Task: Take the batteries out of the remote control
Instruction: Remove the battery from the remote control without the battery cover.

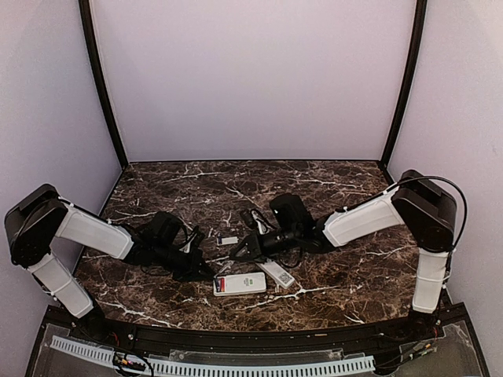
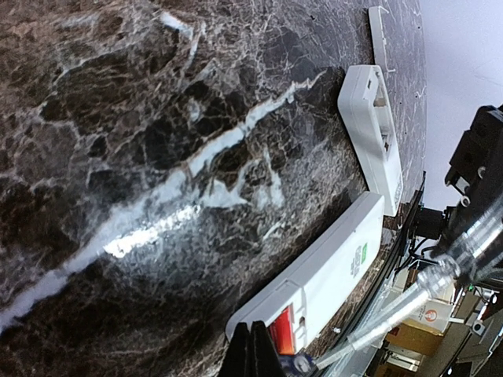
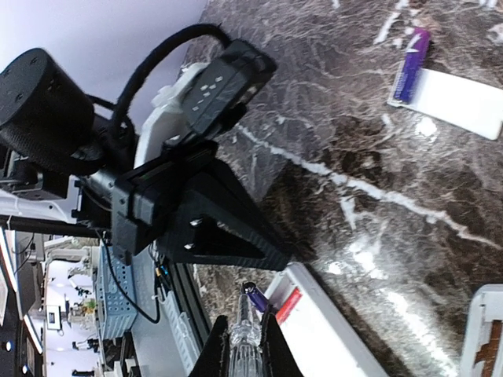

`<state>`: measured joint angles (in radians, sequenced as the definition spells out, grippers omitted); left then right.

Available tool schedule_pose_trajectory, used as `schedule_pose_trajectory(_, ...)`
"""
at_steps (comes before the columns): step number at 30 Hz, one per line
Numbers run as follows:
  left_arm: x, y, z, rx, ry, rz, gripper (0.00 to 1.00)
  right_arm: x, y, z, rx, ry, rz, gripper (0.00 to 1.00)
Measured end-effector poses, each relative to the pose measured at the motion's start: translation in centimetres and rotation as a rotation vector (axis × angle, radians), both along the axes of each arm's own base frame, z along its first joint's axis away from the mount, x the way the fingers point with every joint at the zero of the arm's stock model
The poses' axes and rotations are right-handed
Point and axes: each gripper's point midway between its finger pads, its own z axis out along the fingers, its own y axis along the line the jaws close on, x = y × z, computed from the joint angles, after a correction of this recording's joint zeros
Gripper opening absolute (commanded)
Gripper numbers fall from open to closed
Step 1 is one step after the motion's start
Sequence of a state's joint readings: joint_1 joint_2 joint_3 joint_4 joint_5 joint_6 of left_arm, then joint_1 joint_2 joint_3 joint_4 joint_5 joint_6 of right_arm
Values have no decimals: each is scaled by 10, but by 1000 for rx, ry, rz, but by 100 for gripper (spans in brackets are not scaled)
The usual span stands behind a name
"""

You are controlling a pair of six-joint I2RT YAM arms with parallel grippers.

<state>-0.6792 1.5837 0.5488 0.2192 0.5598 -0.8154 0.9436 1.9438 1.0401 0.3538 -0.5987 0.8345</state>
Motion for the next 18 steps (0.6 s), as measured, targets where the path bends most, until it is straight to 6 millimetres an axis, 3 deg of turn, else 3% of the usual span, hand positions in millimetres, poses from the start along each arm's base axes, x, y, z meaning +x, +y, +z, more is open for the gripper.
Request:
schedule_pose_trajectory(8, 0, 0, 0, 1, -1, 0, 0, -35, 10, 22, 56, 50, 111, 0)
schedule_pose_trajectory(18, -2, 6, -1, 18, -18, 15, 0, -29, -4, 42, 58, -16, 38, 0)
